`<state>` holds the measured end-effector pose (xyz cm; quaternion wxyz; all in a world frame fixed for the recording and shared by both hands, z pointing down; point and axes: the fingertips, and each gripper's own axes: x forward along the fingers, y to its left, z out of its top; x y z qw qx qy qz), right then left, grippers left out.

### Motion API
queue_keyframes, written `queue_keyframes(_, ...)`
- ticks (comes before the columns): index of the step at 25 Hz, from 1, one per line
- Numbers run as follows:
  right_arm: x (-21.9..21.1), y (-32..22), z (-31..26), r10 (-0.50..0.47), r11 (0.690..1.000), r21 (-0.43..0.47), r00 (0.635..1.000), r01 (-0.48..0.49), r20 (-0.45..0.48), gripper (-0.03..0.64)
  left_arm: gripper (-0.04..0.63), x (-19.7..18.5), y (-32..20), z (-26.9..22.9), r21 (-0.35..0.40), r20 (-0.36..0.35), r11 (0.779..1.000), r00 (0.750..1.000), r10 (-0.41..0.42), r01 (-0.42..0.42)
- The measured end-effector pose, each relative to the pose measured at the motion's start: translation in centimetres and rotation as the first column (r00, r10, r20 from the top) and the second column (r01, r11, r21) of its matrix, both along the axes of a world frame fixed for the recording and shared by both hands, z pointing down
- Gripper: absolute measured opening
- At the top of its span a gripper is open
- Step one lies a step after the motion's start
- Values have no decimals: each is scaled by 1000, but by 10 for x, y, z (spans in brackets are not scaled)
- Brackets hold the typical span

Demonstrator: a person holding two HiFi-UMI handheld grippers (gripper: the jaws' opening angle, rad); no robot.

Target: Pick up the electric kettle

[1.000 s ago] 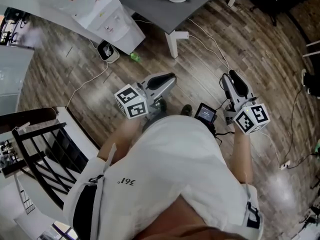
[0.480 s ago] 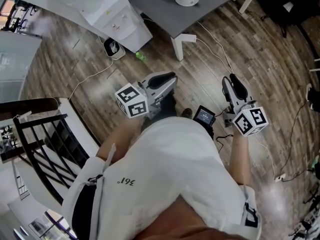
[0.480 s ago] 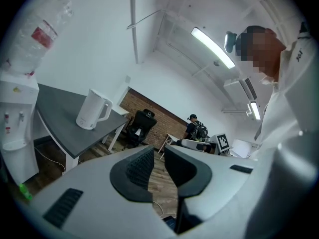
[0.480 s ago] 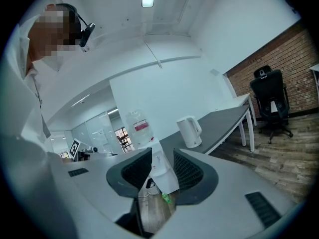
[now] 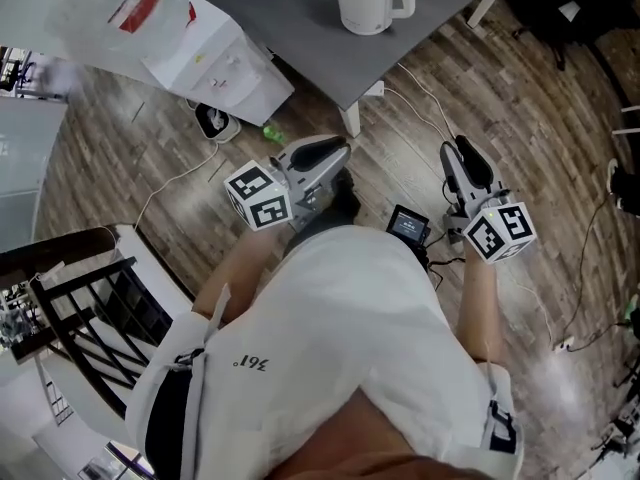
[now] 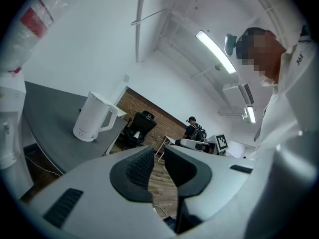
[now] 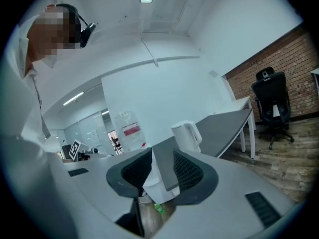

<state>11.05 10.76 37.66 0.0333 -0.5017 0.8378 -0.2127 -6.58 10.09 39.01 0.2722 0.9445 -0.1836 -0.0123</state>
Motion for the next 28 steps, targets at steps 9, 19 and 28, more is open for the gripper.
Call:
queue_keyframes(9, -25, -90, -4, 36, 999, -7, 999, -36, -37, 115, 48, -19, -94, -1, 4, -9, 998, 998, 55, -55)
queue_keyframes(19, -21, -141, 7, 6, 999, -37, 998, -9, -59, 115, 60, -12, -139, 7, -16, 10, 999, 999, 42, -42)
queue_keyframes(28, -13, -178, 8, -116, 993, -40, 991, 113, -64, 115, 83, 4, -156, 8, -15, 27, 998, 998, -63, 63)
